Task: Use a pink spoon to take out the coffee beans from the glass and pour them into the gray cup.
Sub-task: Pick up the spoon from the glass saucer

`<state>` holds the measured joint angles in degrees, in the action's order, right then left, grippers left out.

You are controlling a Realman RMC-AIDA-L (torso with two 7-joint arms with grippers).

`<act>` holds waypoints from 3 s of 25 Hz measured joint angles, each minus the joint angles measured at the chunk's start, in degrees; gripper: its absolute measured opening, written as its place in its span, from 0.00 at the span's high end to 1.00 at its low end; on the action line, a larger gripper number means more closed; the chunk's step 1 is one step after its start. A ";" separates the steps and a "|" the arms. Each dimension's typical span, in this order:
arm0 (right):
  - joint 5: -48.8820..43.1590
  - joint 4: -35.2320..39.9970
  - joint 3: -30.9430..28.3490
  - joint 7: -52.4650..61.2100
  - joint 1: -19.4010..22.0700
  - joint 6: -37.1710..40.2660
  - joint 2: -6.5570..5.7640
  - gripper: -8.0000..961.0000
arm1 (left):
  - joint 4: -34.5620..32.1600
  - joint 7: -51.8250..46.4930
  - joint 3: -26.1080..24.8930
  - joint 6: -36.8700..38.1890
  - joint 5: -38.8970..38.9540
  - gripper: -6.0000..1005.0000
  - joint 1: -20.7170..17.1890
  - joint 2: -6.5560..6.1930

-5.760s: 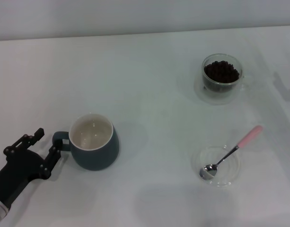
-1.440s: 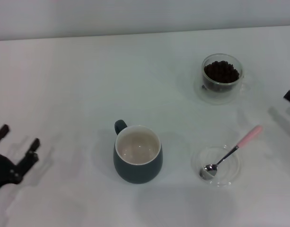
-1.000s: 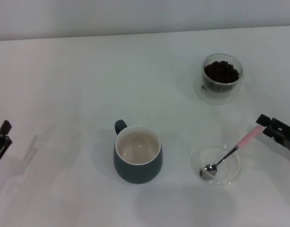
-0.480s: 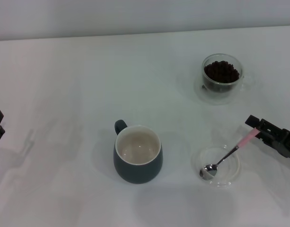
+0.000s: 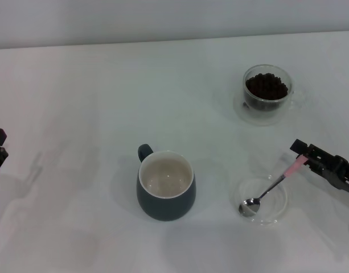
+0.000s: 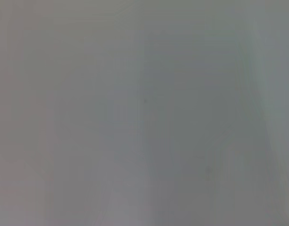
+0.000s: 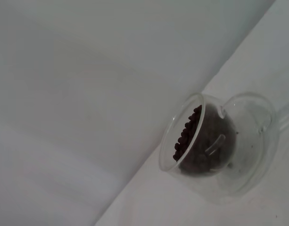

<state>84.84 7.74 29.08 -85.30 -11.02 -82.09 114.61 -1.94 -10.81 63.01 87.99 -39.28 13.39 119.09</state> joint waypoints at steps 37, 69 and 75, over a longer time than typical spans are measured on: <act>0.60 -2.51 -0.13 -1.80 -0.90 1.78 0.34 0.57 | -0.01 1.87 0.01 -2.22 -0.01 0.23 0.89 0.00; 0.23 -3.08 0.50 -2.32 -0.40 2.17 0.25 0.68 | 0.17 1.85 0.01 -2.75 -0.01 0.24 0.71 0.00; 0.23 -3.08 0.27 -2.21 -0.18 2.20 0.25 0.69 | 0.09 1.85 0.01 -2.74 -0.01 0.24 0.67 0.00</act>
<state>85.07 4.66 29.35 -87.52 -11.20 -79.89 114.86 -1.85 -8.96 63.02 85.26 -39.29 14.06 119.09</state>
